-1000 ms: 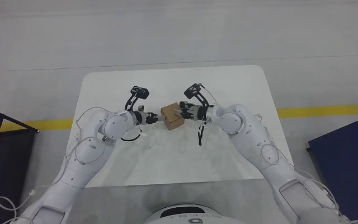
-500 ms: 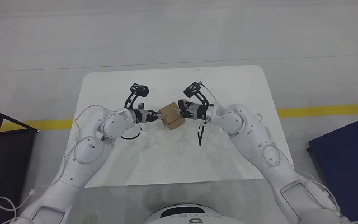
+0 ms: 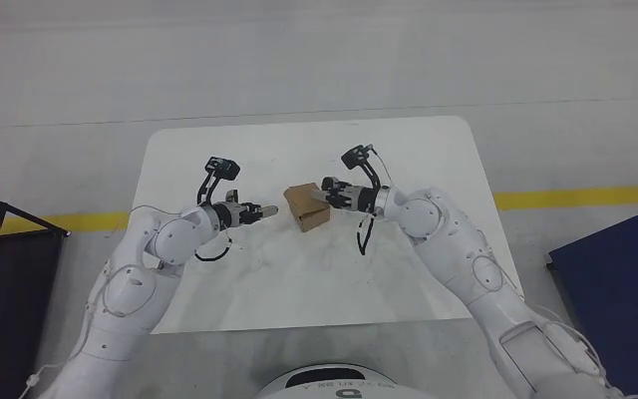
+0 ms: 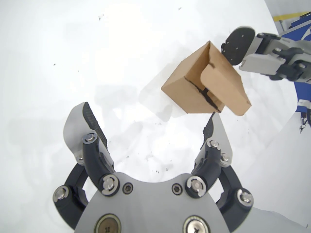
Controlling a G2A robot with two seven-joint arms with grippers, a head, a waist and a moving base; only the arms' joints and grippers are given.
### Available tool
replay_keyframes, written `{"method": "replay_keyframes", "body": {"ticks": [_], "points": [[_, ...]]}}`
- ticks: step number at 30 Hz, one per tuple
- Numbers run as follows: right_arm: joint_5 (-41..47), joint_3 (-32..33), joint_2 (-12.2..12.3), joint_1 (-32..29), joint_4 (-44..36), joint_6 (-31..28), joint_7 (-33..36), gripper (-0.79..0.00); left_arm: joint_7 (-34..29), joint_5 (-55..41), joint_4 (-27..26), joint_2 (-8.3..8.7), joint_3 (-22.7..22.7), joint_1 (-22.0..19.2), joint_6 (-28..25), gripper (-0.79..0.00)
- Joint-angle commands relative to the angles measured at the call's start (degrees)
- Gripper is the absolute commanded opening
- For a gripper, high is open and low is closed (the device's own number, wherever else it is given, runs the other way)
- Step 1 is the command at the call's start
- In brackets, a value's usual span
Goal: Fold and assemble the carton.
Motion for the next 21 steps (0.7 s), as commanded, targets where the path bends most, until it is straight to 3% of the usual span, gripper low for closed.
{"method": "replay_keyframes", "body": {"ticks": [1, 21], "points": [[0.02, -0.17, -0.03, 0.23, 0.26, -0.22, 0.20, -0.400, 0.47, -0.52, -0.35, -0.01, -0.03, 0.34, -0.17, 0.000], [-0.58, 0.33, 0.39, 0.15, -0.90, 0.43, 0.90, -0.413, 2.06, -0.86, 6.40, -2.24, 9.18, -8.24, 1.31, 0.000]]}}
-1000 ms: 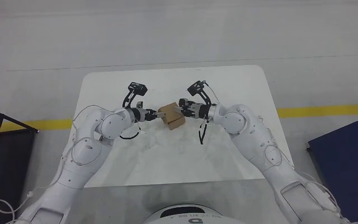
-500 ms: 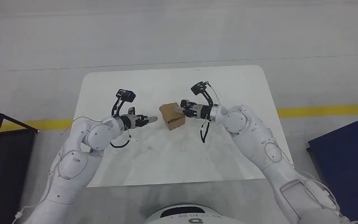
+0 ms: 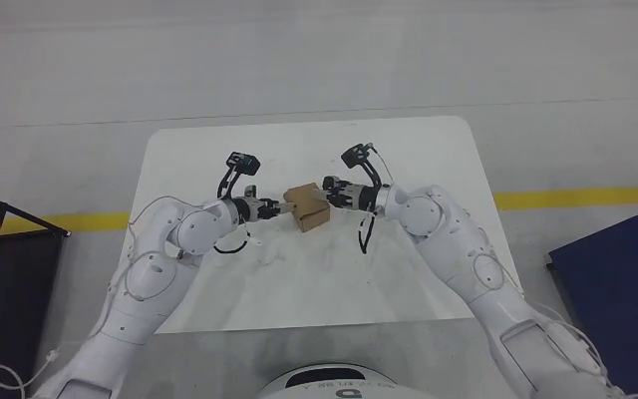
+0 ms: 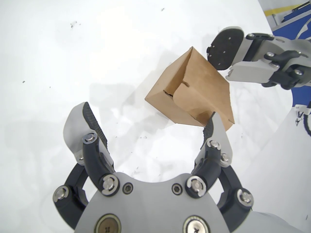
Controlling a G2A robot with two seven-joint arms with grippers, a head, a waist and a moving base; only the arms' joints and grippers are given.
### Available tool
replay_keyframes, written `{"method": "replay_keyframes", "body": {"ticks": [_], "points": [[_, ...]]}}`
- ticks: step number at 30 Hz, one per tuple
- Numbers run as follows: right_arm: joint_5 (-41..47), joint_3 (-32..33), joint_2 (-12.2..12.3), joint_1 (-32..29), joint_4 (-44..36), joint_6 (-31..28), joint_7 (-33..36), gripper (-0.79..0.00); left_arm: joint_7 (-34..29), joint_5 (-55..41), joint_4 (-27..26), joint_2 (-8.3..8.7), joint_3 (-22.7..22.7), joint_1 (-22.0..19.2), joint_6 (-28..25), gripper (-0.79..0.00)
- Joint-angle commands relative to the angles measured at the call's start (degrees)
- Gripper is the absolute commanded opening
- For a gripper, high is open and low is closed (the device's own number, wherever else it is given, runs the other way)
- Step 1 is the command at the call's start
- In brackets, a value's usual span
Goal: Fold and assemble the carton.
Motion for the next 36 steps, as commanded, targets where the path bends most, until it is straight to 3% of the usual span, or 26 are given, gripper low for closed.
{"method": "replay_keyframes", "body": {"ticks": [1, 9, 23, 31, 36], "points": [[-0.02, 0.07, 0.06, -0.11, -0.23, 0.02, 0.17, -0.413, 0.12, -0.09, 0.70, -0.20, 0.72, -0.64, 0.02, 0.000], [1.13, -0.02, 0.09, -0.20, 0.02, -0.12, 0.50, -0.409, 1.00, -0.18, 1.36, -0.48, 1.13, -1.28, 0.31, 0.000], [6.67, -1.32, -0.66, 1.23, 4.67, -2.01, 0.45, -0.409, 1.03, 1.13, -2.39, 0.66, -3.63, 4.14, 0.82, 0.000], [6.82, -2.14, -0.95, 1.58, 5.16, -2.10, -0.05, -0.409, 1.20, 0.66, -2.00, 0.18, -1.92, 2.76, 0.97, 0.000], [6.84, -1.86, -0.84, 1.19, 5.12, -2.12, -0.45, -0.409, 1.67, -0.25, -2.21, 0.38, -3.45, 3.55, 0.93, 0.000]]}}
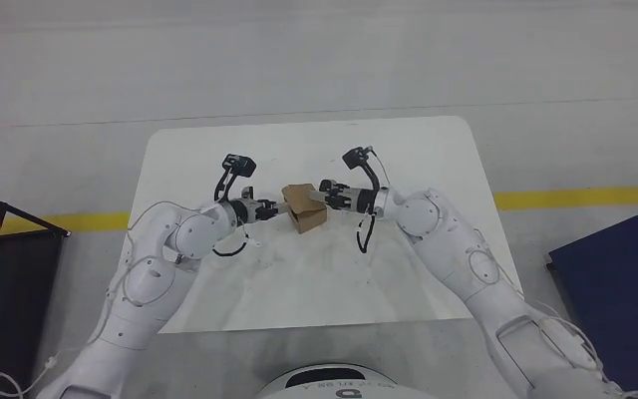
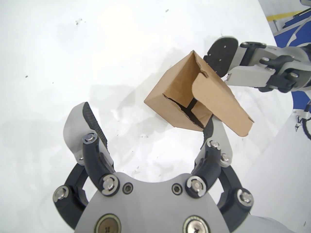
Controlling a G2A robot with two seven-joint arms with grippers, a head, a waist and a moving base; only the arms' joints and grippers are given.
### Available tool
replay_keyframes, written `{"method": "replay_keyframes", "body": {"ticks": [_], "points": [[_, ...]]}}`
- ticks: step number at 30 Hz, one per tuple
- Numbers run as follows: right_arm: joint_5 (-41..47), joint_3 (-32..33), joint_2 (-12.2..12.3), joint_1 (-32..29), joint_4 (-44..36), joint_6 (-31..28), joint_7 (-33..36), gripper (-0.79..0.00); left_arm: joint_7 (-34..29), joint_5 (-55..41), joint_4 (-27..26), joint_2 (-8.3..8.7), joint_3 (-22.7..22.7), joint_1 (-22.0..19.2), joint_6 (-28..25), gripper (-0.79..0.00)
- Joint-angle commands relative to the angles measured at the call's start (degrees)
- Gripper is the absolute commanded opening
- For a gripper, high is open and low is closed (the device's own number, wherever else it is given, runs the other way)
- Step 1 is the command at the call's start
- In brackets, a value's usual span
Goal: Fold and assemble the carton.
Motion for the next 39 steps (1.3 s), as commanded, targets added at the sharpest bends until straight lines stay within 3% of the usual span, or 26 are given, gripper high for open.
{"method": "replay_keyframes", "body": {"ticks": [1, 6, 11, 14, 17, 19, 22, 26, 30, 34, 39], "points": [[0.02, 0.08, 0.04, -0.15, -0.10, 0.05, -0.09, -0.409, 0.64, -0.85, -0.46, 0.21, -1.34, 1.19, -0.15, 0.000], [0.18, 0.24, 0.10, -0.50, -0.48, 0.35, -0.26, -0.409, 6.31, -13.83, -0.37, 0.62, -7.69, 6.95, -5.12, 0.000], [0.31, 0.41, 0.13, -0.62, -0.93, 0.40, -0.67, -0.406, 7.16, -26.01, 1.66, 0.93, -12.52, 11.64, -8.65, 0.000], [0.58, 0.66, 0.18, -0.64, -1.13, 0.12, -0.92, -0.394, 6.94, -25.75, 1.78, 0.99, -12.77, 11.72, -8.38, 0.000], [0.91, 1.02, 0.27, -0.65, -1.24, -0.91, -1.15, -0.268, 6.94, -25.75, 1.78, 0.99, -12.77, 11.72, -8.38, 0.000], [0.68, 1.03, 0.29, -0.45, -1.06, -1.12, -1.13, -0.252, 7.29, -26.32, 1.65, 0.95, -12.76, 11.76, -8.47, 0.000], [-0.47, 0.15, 0.08, 0.21, -0.28, -0.66, -0.86, -0.280, 8.37, -43.37, 2.18, 0.08, -12.55, 12.70, -11.39, 0.000], [-1.10, -1.36, -0.42, 0.81, 0.67, -0.65, -1.26, -0.317, 1.82, -63.31, 7.15, -0.54, -12.73, 12.04, -15.60, 0.000], [-2.17, -2.32, -0.75, 1.46, 1.64, -0.23, -1.71, -0.363, -5.11, -74.36, 12.07, -0.95, -11.90, 9.63, -13.88, 0.000], [-2.86, -2.76, -0.94, 1.93, 2.39, -0.22, -2.08, -0.394, -8.44, -77.24, 15.58, -1.48, -9.80, 6.42, -13.36, 0.000], [-3.69, -2.89, -1.00, 2.03, 2.84, -0.21, -2.61, -0.403, -8.12, -75.91, 17.62, -2.17, -6.95, 2.90, -13.76, 0.000]]}}
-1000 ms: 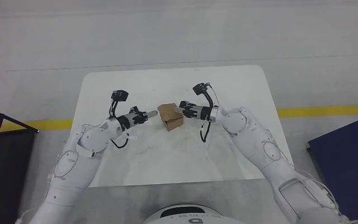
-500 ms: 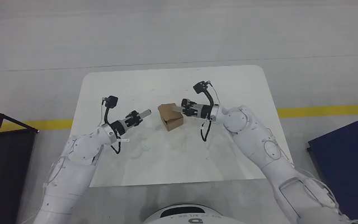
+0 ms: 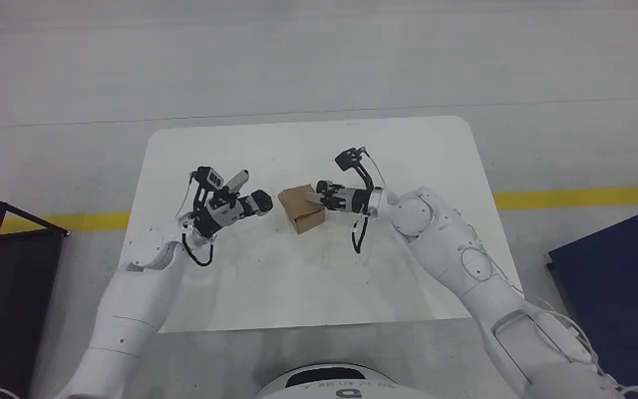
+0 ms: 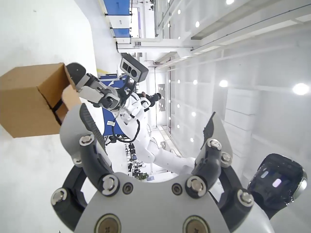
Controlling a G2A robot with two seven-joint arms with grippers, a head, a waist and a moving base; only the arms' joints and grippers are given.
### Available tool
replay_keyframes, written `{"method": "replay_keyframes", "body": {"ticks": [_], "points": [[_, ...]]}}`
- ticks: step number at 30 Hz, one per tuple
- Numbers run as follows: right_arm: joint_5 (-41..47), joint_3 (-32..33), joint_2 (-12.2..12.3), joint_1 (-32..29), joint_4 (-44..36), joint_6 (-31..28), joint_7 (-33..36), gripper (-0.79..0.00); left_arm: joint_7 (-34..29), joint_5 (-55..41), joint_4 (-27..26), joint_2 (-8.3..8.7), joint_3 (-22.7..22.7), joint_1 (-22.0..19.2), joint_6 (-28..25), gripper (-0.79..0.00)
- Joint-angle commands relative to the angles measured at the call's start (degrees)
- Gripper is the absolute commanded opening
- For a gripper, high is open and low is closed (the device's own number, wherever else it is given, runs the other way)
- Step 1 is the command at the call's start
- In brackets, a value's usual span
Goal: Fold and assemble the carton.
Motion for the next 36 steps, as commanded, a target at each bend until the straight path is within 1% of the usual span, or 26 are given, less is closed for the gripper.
{"method": "replay_keyframes", "body": {"ticks": [1, 4, 7, 10, 16, 25, 30, 32, 36], "points": [[-0.17, -0.01, 0.00, -0.09, 0.11, -0.12, -0.19, -0.406, 0.40, 2.20, 0.87, -0.20, 1.35, -1.55, 0.64, 0.000], [-0.20, 0.17, 0.04, -0.20, 0.30, -0.39, -0.44, -0.409, 1.32, 4.89, 1.79, -0.54, 3.24, -3.52, 1.67, 0.000], [1.58, 0.86, 0.13, -0.74, 0.49, -1.57, -0.93, -0.406, 1.34, 5.46, 2.28, -0.75, 4.05, -4.34, 1.56, 0.000], [5.04, 1.71, 0.22, -1.35, 1.00, -3.59, -0.63, -0.391, 1.08, 5.62, 2.58, -0.83, 4.28, -4.58, 1.19, 0.000], [5.19, 1.72, 0.30, -1.16, 0.70, -3.84, 0.68, -0.403, 1.02, 6.30, 2.38, -0.91, 4.54, -4.72, 1.12, 0.000], [5.71, 1.55, 0.24, -1.17, 0.30, -3.81, 1.06, -0.409, 2.01, 10.59, 1.62, -0.84, 5.14, -5.11, 2.38, 0.000], [6.67, 1.44, 0.16, -1.16, 0.43, -3.90, 1.51, -0.416, 1.91, 11.92, 0.42, -0.57, 4.42, -4.51, 2.78, 0.000], [6.77, 1.42, 0.15, -1.09, 0.49, -3.90, 1.60, -0.419, 2.22, 14.84, -0.49, -0.25, 4.01, -4.26, 4.04, 0.000], [6.76, 1.47, 0.17, -1.00, 0.34, -3.85, 1.69, -0.425, 0.97, 19.14, -4.53, 0.69, 1.97, -2.61, 7.33, 0.000]]}}
